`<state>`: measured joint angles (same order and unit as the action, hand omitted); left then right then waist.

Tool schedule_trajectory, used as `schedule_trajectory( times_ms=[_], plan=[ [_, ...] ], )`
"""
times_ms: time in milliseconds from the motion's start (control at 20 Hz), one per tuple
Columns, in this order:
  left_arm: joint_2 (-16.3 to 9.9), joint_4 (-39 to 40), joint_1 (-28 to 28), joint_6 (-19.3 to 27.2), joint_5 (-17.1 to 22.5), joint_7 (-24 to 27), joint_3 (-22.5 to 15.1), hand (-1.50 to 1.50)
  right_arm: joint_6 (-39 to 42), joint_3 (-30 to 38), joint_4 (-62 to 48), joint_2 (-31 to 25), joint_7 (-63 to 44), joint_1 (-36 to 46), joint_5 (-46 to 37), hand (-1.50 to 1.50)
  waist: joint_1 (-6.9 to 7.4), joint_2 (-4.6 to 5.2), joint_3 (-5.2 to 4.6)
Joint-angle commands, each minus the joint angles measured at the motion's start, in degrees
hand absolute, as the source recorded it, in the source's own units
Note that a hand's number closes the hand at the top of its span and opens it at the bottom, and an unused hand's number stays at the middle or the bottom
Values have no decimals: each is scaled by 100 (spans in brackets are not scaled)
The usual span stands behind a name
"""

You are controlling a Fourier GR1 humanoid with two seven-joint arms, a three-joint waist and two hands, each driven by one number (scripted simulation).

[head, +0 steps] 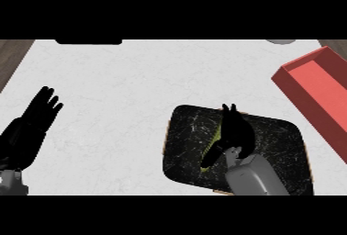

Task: Pick the squash from the tray and place it in the cardboard box

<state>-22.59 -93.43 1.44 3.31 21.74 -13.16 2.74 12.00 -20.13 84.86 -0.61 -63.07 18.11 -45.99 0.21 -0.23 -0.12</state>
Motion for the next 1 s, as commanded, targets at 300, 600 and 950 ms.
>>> schedule_trajectory(
  times_ms=[300, 600, 950],
  plan=[
    [281, -325, -314, -207, -283, 37, 68, 0, -193, -110, -406, 57, -29, 83, -442, 150, 9, 20, 12],
    [367, -56, -27, -347, -255, -80, 341, 0, 78, 173, -329, 38, 239, 101, -573, 150, -3, 21, 12],
    [414, -75, -26, -388, -367, -148, 384, 0, 606, 475, -252, -786, 1700, 216, -84, 150, -2, 24, 13]
  ],
)
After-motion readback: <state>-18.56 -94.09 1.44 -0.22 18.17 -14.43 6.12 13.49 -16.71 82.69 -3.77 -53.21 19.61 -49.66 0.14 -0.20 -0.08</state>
